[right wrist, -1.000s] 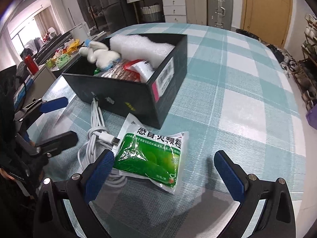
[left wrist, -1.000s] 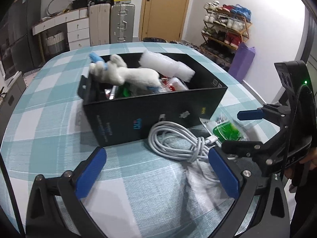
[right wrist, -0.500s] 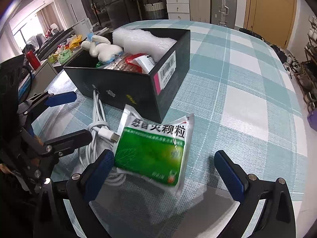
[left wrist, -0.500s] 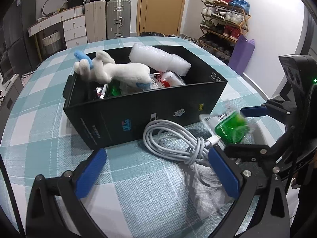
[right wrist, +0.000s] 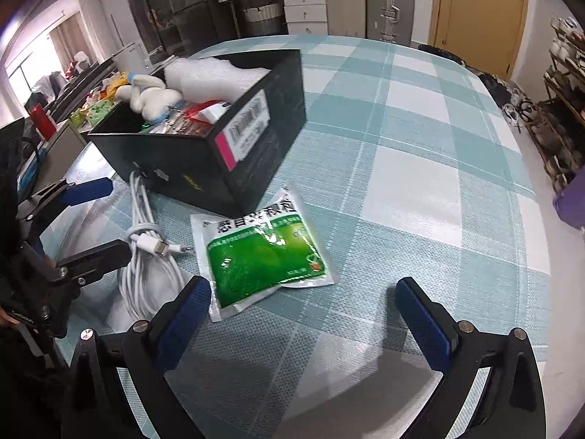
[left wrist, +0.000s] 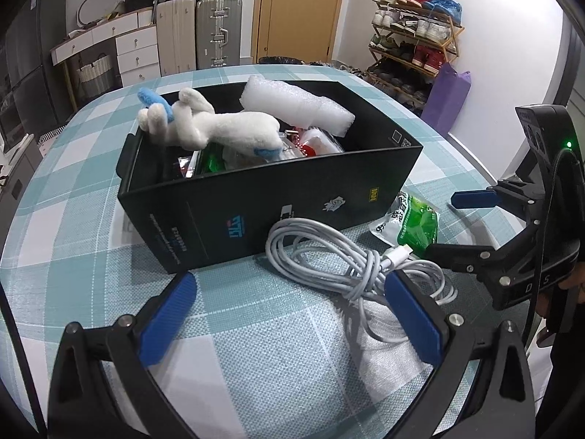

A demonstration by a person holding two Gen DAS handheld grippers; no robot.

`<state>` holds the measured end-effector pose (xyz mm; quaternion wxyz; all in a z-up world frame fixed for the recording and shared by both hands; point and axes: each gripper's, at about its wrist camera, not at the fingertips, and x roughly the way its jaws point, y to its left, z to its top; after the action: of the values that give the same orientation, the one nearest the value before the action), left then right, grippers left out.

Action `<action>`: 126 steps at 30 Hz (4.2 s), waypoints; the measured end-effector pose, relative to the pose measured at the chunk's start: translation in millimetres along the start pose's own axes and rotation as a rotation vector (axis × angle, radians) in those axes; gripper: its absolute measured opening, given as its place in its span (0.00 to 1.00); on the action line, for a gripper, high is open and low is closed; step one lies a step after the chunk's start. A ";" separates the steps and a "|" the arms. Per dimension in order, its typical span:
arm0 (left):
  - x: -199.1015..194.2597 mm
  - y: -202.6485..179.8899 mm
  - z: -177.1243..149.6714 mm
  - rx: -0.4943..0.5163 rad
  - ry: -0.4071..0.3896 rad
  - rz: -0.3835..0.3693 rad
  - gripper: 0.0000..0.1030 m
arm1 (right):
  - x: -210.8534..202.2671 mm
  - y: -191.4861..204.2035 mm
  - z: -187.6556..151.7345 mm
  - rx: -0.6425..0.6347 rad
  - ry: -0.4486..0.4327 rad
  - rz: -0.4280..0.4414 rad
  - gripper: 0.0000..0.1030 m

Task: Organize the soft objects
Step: 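Move the right tool to the green sachet while the left tool approaches the white cable, then close the right tool on the green sachet while the left tool closes on the coiled cable, then lift the sachet and cable and carry both toward the black box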

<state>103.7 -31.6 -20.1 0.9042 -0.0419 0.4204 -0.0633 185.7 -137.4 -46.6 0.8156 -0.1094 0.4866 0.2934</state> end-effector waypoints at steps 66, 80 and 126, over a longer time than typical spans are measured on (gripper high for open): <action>14.9 -1.2 5.8 -0.098 0.055 -0.087 1.00 | -26.3 23.0 -23.4 -0.202 -0.063 0.010 0.38; 8.9 -7.7 4.5 -0.045 0.030 -0.061 0.62 | -23.5 26.0 -26.0 -0.217 -0.051 0.007 0.38; -22.5 30.7 -22.6 -0.075 -0.009 -0.078 0.60 | -18.1 45.5 -8.0 -0.240 -0.169 -0.027 0.37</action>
<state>74.5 1.6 -21.6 0.9007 -0.0925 0.4164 -0.0823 146.9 -111.3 -30.2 0.8385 -0.1878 0.3762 0.3465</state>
